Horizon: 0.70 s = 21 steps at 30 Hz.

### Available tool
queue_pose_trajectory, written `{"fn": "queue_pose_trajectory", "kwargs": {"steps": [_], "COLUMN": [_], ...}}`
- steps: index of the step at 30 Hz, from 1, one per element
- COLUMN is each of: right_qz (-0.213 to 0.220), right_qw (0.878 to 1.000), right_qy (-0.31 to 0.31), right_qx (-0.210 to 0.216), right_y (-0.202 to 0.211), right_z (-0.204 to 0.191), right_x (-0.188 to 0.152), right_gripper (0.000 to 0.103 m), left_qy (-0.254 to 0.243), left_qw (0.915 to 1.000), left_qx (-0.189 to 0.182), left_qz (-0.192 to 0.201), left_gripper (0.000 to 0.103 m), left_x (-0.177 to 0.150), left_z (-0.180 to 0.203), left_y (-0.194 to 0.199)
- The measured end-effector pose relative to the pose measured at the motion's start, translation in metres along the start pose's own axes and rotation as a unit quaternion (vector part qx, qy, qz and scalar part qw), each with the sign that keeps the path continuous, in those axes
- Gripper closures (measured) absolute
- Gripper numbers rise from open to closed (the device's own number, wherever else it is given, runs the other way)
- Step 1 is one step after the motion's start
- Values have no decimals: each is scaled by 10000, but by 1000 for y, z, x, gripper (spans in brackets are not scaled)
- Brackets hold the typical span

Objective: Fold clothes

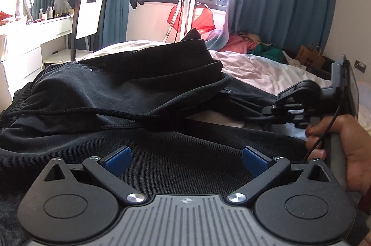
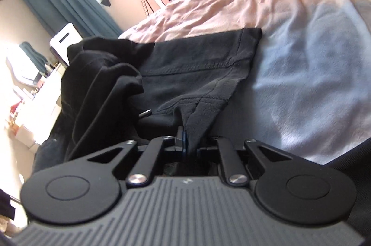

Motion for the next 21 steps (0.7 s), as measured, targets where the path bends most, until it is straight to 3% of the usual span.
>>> {"fn": "queue_pose_trajectory", "kwargs": {"steps": [3, 8, 15, 19, 21], "right_qz": [353, 971, 1819, 1935, 1933], "right_qw": [9993, 9925, 9703, 9645, 9642], "right_qy": [-82, -325, -680, -920, -1246], "right_qx": [-133, -671, -1444, -1541, -1318], "right_y": [25, 72, 139, 142, 137], "right_z": [18, 80, 170, 210, 225], "right_x": [26, 80, 154, 159, 152], "right_gripper": [93, 93, 92, 92, 89], "left_qy": [-74, -63, -119, -229, -373], "left_qw": [10000, 9999, 9996, 9993, 9990], "left_qx": [-4, -107, -253, -249, -196], "left_qz": [55, 12, -72, -123, -113], "left_gripper": [0, 0, 0, 0, 0], "left_x": [0, 0, -3, -5, -5], "left_z": [3, 7, 15, 22, 26], "left_y": [3, -1, -8, -12, -13]}}
Point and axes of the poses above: each gripper's, at about its wrist camera, not at the fingertips, and y roughly against the way its jaws point, z to its right, x to its top, the point moved 3 cm from there along -y, roughly the way its jaws point, and after that the axes turned 6 degrees about -y, right-handed, at the moved point
